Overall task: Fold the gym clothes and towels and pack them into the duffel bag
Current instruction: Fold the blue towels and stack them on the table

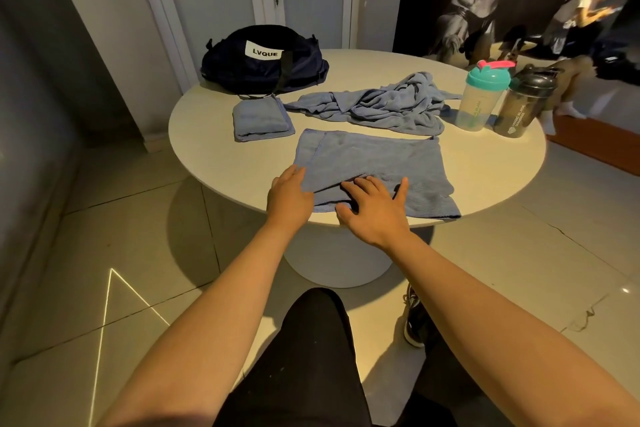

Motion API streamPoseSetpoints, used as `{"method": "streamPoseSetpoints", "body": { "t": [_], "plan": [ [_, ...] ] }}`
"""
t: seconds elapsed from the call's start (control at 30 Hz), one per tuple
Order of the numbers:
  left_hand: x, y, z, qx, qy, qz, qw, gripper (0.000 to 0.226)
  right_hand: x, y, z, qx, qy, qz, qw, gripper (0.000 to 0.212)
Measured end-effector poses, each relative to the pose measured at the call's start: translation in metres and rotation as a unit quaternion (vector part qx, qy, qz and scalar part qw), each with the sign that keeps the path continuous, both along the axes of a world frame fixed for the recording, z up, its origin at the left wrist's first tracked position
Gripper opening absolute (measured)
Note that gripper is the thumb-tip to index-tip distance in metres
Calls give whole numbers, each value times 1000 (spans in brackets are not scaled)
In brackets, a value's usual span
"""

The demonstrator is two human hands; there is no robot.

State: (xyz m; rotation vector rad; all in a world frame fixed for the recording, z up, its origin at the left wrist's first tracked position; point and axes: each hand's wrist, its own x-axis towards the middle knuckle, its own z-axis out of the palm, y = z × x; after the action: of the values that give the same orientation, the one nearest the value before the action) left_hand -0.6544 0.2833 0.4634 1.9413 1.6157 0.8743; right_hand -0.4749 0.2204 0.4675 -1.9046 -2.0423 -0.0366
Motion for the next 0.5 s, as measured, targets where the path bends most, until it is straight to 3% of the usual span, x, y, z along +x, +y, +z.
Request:
{"method": "streamPoseSetpoints", "body": {
  "t": [0.07,0.17,0.3,0.5],
  "plan": [
    [7,-8,2,40,49,19,998,51,1,1,3,2,20,22,1000,57],
    [21,-21,6,171,118,-68,976,40,7,-1,5,70,56,28,996,48],
    [29,-27,0,129,129,-99,978,30,18,-8,-2,103,78,-14,991,25],
    [31,-28,0,146,77,-39,986,26,26,-15,-5,92,108,-82,986,26]
  ]
}}
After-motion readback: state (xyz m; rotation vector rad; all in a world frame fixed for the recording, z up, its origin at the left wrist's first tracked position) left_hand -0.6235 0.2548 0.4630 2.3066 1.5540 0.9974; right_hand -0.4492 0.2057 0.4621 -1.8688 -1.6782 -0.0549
